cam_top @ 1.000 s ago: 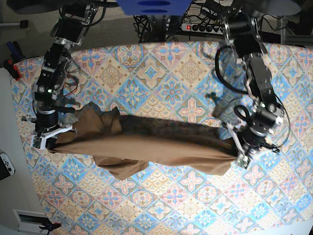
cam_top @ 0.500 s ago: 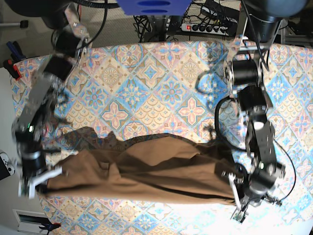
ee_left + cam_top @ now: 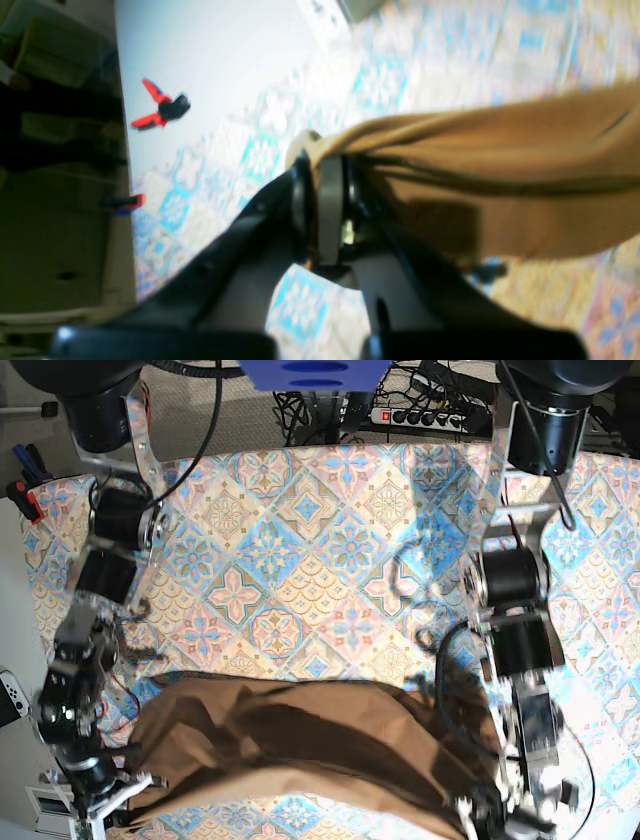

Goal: Layout the t-shirt on the table in an organized manner, then fold the t-shirt properly
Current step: 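Lift the shirt with both grippers and shake it out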

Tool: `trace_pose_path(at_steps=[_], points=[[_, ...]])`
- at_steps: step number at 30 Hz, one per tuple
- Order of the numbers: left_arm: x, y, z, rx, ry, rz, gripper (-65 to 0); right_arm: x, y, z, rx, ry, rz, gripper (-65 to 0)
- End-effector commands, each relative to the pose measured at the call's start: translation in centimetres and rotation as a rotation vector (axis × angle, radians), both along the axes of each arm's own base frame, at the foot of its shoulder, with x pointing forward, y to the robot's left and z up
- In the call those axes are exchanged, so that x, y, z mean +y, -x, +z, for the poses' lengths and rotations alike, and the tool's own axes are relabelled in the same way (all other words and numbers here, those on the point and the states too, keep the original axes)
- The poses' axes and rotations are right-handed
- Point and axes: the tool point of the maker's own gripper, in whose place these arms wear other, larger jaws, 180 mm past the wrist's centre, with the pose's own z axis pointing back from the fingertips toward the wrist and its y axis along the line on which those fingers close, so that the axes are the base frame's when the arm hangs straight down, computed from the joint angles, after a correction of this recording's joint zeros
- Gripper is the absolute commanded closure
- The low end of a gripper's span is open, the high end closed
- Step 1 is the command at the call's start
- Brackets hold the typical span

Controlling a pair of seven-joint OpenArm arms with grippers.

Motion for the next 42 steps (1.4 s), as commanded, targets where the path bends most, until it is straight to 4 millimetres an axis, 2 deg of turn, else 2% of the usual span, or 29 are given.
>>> trace_pose_path(at_steps=[1,3,6,8,12,17,23,25,26,28,29,33,34,37,38,40,42], points=[[-0.2,-1.2,3.9,-0.094,0.026,-0.007,0.0,-0.9,-0.6,2.9,-0.068,0.006,-0.018,0.0],[-1.0,-2.6,4.5,-0.099,0.041,-0.031,0.0,-1.0,-1.5,4.1,-0.090,-0.007,-0.015,0.0],[-2.1,-4.2,5.2,-0.096,0.036,-0.069,0.0,-1.0,-2.7,4.7,-0.111,-0.029,-0.009,0.0],[-2.3,-5.1,5.7,-0.125,0.072,-0.065,0.0,-1.1,-3.6,5.2,-0.122,-0.047,-0.004,0.0],[-2.1,-6.1,8.4,-0.186,0.105,-0.055,0.0,-1.2,-4.7,7.0,-0.151,-0.066,0.000,0.0],[-1.8,-6.1,8.4,-0.186,0.107,-0.047,0.0,-1.2,-5.1,9.8,-0.197,-0.070,0.003,0.0],[-0.1,-5.9,8.5,-0.185,0.094,-0.022,0.0,-1.1,-4.9,9.9,-0.201,-0.068,0.002,0.0],[1.2,-5.6,8.4,-0.167,0.081,0.005,0.0,-1.1,-4.7,10.2,-0.211,-0.065,0.002,0.0],[2.0,-5.2,8.6,-0.167,0.071,0.022,0.0,-1.1,-4.5,11.0,-0.232,-0.058,0.001,0.0],[3.1,-4.1,7.6,-0.162,0.043,0.049,0.0,-1.0,-3.5,13.2,-0.297,-0.035,0.001,0.0],[3.1,-3.3,7.2,-0.171,0.021,0.054,0.0,-0.9,-3.0,12.4,-0.292,-0.027,-0.001,0.0],[2.8,0.8,4.6,-0.148,-0.122,0.018,0.0,-0.9,-1.1,4.6,-0.146,-0.003,-0.011,0.0],[2.8,2.0,3.3,-0.124,-0.156,0.014,0.0,-0.9,-0.6,3.1,-0.117,-0.001,-0.013,0.0],[2.7,5.2,-0.7,-0.060,-0.214,0.009,0.0,-0.4,0.6,0.9,-0.094,0.009,-0.006,0.0],[2.5,6.3,-2.1,-0.045,-0.225,0.004,0.0,0.2,1.0,-0.4,-0.076,0.001,0.003,0.0],[2.3,8.4,-5.0,-0.012,-0.239,-0.008,0.0,1.4,2.0,-3.8,-0.019,-0.022,0.018,0.0],[2.0,10.1,-7.0,0.016,-0.247,-0.019,0.0,1.9,3.5,-8.0,0.061,-0.033,0.024,0.0]])
